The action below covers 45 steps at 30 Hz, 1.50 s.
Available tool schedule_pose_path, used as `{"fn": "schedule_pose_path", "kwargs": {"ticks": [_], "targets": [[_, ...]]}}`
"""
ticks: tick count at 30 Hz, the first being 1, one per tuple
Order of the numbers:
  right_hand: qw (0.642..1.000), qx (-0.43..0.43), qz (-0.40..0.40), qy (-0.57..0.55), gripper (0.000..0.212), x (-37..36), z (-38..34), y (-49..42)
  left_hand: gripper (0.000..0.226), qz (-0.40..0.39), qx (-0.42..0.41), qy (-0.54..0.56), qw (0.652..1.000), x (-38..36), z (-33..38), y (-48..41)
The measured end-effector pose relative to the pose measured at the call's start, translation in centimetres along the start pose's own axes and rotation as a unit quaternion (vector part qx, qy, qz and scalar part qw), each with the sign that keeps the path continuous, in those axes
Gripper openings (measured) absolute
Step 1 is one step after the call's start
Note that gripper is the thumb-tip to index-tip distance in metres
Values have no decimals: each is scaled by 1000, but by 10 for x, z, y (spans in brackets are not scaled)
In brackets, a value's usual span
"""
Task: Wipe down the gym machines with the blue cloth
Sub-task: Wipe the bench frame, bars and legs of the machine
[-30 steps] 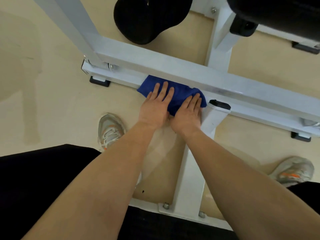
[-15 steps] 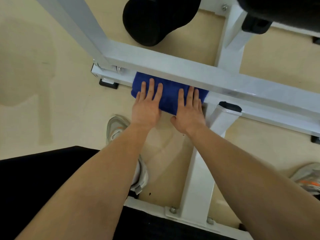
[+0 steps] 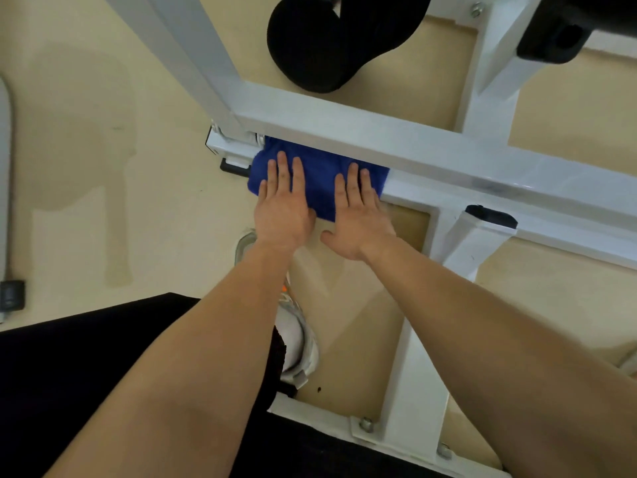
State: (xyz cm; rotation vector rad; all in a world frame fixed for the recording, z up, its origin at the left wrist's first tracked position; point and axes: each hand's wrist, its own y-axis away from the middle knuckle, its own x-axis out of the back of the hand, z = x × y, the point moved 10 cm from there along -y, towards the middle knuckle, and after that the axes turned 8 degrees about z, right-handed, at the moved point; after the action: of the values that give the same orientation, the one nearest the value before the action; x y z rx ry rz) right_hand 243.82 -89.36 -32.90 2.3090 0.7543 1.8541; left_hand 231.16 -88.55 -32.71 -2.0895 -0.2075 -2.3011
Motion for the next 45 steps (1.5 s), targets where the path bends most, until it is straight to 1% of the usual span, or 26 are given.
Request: {"fn": "schedule_pose_path", "kwargs": {"ticks": [2,4,6,9,12,15,18,20,23,25,26,28,32,35,39,41,45], "targets": [[1000,13,0,6,96,0,-7,-2,86,-10,16,22,1000,1,-2,-3],[1000,0,14,20,88,2,1,4,86,-14,14,40,999,0,4,-3],[997,-58,30,30,86,5,23,17,84,-14,-36,32,999,0,24,3],[986,-157,17,51,86,5,64,44,81,-29,-129,26,991,-5,75,14],[974,-204,-2,98,86,5,90,65,79,-45,-172,25,984,-10,118,17],[970,-210,-6,120,85,3,94,67,78,-44,-190,30,980,-12,130,17],[972,-217,6,85,88,3,88,59,76,-35,-207,30,977,-8,115,17],[980,-186,29,71,90,4,81,52,78,-21,-181,34,983,-4,91,12],[991,-103,35,80,91,1,67,41,78,-13,-137,27,990,-3,60,8],[995,-63,31,77,87,-1,55,37,79,-17,-133,12,991,-5,60,9],[995,-59,31,72,86,-2,51,35,80,-22,-135,8,991,-6,64,9],[993,-92,44,61,82,-2,55,35,82,-34,-146,4,989,-9,78,11],[968,-238,75,21,85,-2,86,55,83,-51,-183,8,982,-11,109,10],[957,-278,83,-18,86,-8,89,67,78,-59,-209,17,976,-13,123,12],[957,-275,92,-18,89,-4,88,65,73,-70,-237,29,968,-10,115,6],[960,-266,88,-15,92,-2,94,58,75,-66,-236,36,969,-10,113,3],[968,-227,103,2,91,4,105,47,79,-52,-233,35,971,-9,122,-8]]}}
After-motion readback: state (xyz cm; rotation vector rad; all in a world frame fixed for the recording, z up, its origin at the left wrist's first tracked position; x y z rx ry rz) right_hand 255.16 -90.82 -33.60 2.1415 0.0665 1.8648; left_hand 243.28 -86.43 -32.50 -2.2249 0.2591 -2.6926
